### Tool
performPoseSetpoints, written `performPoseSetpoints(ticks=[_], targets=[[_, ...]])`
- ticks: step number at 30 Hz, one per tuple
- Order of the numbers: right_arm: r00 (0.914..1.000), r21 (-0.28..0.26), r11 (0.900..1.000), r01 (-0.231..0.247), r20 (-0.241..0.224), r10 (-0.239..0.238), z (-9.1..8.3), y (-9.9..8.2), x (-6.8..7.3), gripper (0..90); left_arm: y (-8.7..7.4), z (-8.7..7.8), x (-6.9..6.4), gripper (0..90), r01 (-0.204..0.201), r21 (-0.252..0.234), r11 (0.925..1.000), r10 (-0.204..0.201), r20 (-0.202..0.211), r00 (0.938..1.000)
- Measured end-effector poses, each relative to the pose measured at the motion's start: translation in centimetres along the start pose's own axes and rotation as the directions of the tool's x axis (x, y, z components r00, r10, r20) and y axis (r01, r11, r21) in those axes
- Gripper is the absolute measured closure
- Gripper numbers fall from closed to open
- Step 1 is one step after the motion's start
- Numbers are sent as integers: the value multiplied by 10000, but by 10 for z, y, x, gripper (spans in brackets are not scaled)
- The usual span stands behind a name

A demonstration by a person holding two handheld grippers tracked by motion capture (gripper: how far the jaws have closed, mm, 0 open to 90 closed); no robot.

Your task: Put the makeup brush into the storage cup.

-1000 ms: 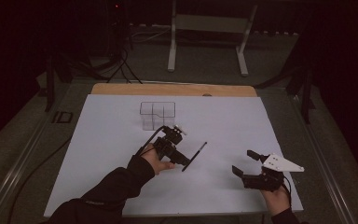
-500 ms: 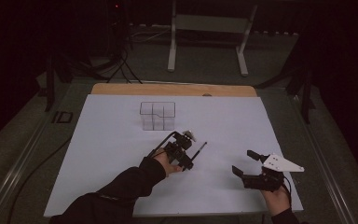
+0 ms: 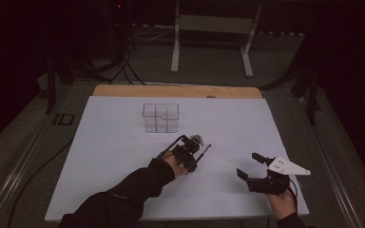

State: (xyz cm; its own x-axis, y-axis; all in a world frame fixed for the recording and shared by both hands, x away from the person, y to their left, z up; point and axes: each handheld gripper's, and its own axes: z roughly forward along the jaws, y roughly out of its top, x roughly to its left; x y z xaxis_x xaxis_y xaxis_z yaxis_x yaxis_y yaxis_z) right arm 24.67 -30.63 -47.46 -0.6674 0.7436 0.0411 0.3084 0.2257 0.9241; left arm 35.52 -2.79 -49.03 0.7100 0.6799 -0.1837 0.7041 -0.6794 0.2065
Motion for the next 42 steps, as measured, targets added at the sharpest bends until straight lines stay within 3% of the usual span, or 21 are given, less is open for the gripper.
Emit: performPoseSetpoints(ticks=[2, 5, 8, 14, 17, 19, 21, 24, 25, 29, 32, 38, 42], targets=[[10000, 10, 10000, 6, 8, -6, 0, 0, 0, 138, 0, 0, 0, 755, -119, -5, 9999, 119, -57, 9999], [10000, 25, 10000, 17, 38, -17, 0, 0, 0, 138, -1, 0, -3, 756, -618, 105, 9980, 618, -60, 9981], [10000, 41, 10000, 25, 50, -25, 0, 0, 0, 138, -1, 1, -8, 764, -1077, 282, 9938, 1088, -412, 9932], [10000, 31, 10000, 5, 45, -6, 0, 0, 0, 139, 4, 2, -9, 846, -1246, 625, 9902, 1286, -634, 9897], [10000, 28, 10000, 5, 44, -5, 0, 0, 0, 139, 5, 2, -12, 853, -1664, 746, 9832, 1720, -764, 9821], [10000, 22, 10000, 4, 44, -4, 0, 0, 0, 139, 4, 2, -14, 854, -2067, 673, 9761, 2124, -945, 9726], [10000, -4, 10000, 29, 62, -29, 0, 0, 0, 139, 2, 1, -12, 854, -2323, 396, 9718, 2350, -877, 9680], [10000, -15, 10000, 26, 94, -26, -1, 0, 0, 139, -1, -3, -8, 855, -2408, 58, 9706, 2407, -618, 9686], [9999, -17, 10000, 20, 107, -20, -1, 0, -1, 140, -1, -5, -7, 855, -2527, 25, 9675, 2525, -575, 9659], [9999, -11, 10000, -32, 136, 32, -1, 0, -1, 139, -4, -16, -3, 857, -2229, -478, 9737, 2198, -628, 9735], [9999, 1, 10000, -38, 152, 38, -1, 0, -1, 139, -6, -23, -2, 857, -2226, -769, 9719, 2173, -716, 9735], [9998, -31, 10000, -63, 162, 64, -1, 0, -1, 139, -17, -50, 2, 857, -1889, -1790, 9656, 1792, -689, 9814], [9999, -31, 10000, -40, 151, 41, -1, 0, -1, 139, -26, -60, 9, 857, -1619, -2433, 9563, 1539, -518, 9867]])
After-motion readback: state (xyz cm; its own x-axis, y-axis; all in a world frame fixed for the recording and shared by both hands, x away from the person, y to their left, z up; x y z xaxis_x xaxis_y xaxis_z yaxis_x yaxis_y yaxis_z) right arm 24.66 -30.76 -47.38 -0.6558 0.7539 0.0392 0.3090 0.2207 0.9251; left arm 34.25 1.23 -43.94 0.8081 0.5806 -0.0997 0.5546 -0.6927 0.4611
